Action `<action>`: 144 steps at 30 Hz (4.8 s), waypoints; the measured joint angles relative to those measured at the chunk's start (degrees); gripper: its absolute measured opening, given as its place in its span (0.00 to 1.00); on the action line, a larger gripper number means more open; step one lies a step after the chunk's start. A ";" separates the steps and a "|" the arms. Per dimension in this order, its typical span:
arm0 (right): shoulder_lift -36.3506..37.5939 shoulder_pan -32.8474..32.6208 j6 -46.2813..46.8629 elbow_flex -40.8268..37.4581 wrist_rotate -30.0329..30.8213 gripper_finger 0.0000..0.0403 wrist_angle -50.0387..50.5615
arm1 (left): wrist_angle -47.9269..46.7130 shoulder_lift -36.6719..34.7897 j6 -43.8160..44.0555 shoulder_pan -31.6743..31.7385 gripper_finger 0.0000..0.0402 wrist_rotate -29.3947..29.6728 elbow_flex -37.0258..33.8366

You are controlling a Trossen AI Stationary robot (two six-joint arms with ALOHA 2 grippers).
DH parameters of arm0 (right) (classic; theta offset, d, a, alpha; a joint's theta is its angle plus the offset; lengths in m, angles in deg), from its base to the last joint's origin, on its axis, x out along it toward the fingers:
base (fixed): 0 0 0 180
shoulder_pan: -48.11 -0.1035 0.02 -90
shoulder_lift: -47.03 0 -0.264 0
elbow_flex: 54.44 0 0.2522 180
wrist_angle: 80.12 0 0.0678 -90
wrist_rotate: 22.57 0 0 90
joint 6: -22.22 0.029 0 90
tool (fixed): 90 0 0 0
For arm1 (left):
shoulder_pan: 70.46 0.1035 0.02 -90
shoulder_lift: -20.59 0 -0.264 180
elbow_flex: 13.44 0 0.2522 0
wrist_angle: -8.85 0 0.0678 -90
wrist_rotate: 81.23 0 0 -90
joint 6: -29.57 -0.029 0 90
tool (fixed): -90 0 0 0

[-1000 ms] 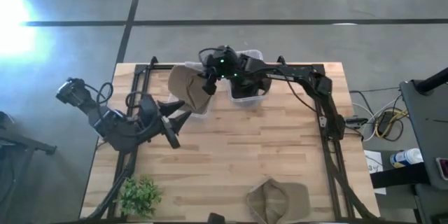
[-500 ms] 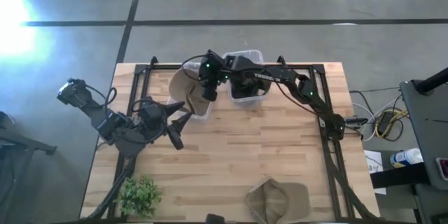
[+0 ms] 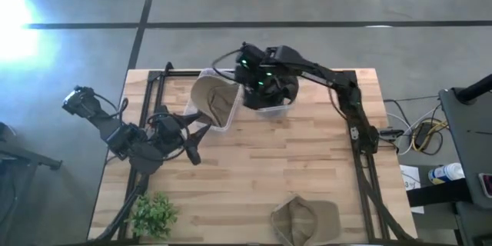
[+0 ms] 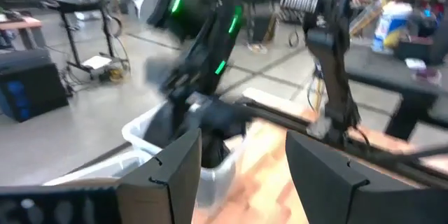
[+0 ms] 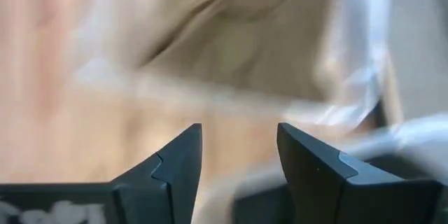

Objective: Pick & Place hat
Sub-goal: Put the brown cap into the left transparent bin

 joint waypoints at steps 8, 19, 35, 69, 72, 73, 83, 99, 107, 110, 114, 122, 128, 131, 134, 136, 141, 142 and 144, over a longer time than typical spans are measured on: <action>9.81 -7.10 1.82 -9.98 -1.64 0.44 13.80 | -13.28 -0.06 15.98 0.66 0.50 -4.49 -1.84; 32.14 -20.61 26.60 -45.41 -1.66 0.43 -3.10 | -14.35 -0.06 23.72 0.79 0.50 -13.01 -7.61; 36.59 -42.60 46.04 -74.35 -10.21 0.42 -19.69 | -13.30 -0.06 24.80 0.79 0.50 -14.73 -9.22; 27.60 -50.53 46.08 -81.72 -19.13 0.41 -36.85 | -12.84 -0.06 27.42 0.83 0.50 -14.93 -9.25; 26.90 -50.49 46.21 -81.74 -20.74 0.33 -37.99 | -12.82 -0.06 27.43 0.83 0.50 -14.92 -9.25; 26.89 -50.48 46.18 -81.74 -20.79 0.30 -38.20 | -12.86 -0.06 27.45 0.83 0.50 -14.94 -9.25; 30.08 -47.59 45.91 -81.79 -18.23 0.04 -37.63 | -12.77 -0.06 29.92 0.83 0.50 -16.81 -9.15; 43.81 -15.68 41.70 -79.53 -4.17 0.03 -70.54 | -8.67 -0.06 26.83 0.74 0.50 -18.91 -3.12; 32.82 -3.39 31.84 -63.14 -5.74 0.03 -74.21 | -5.54 -0.08 19.59 0.75 0.50 -15.81 1.38; 24.75 0.15 31.61 -54.54 -8.81 0.03 -74.35 | -4.27 -0.06 17.55 0.74 0.50 -15.82 2.38; 14.66 2.20 28.99 -43.77 -14.58 0.03 -73.25 | -3.86 -0.08 17.16 0.70 0.50 -15.84 3.06; 2.02 2.70 10.37 -27.94 -15.03 0.03 -48.32 | -3.88 -0.08 18.95 0.70 0.50 -15.99 3.06; -5.15 2.47 4.23 -20.98 -9.02 0.03 -40.29 | -4.37 -0.08 18.86 0.70 0.50 -15.97 3.06; -7.54 2.52 0.71 -17.80 -8.63 0.03 -36.50 | -5.15 -0.08 18.82 0.72 0.50 -15.94 3.04; -9.83 2.32 -3.13 -14.27 -4.48 0.05 -30.71 | -5.93 -0.08 18.82 0.72 0.50 -15.18 3.02; -11.17 2.08 -5.57 -11.87 -1.46 0.09 -26.63 | -6.49 -0.08 18.78 0.72 0.50 -14.33 3.02; -13.10 1.97 -8.53 -6.55 1.42 0.21 -20.38 | -8.03 -0.08 18.80 0.76 0.50 -13.07 3.02; -13.13 1.97 -8.76 -5.88 1.80 0.23 -20.18 | -8.21 -0.08 18.80 0.76 0.50 -12.99 3.02; -13.07 1.97 -9.12 -4.39 2.45 0.27 -20.14 | -8.23 -0.08 18.80 0.74 0.50 -12.90 3.01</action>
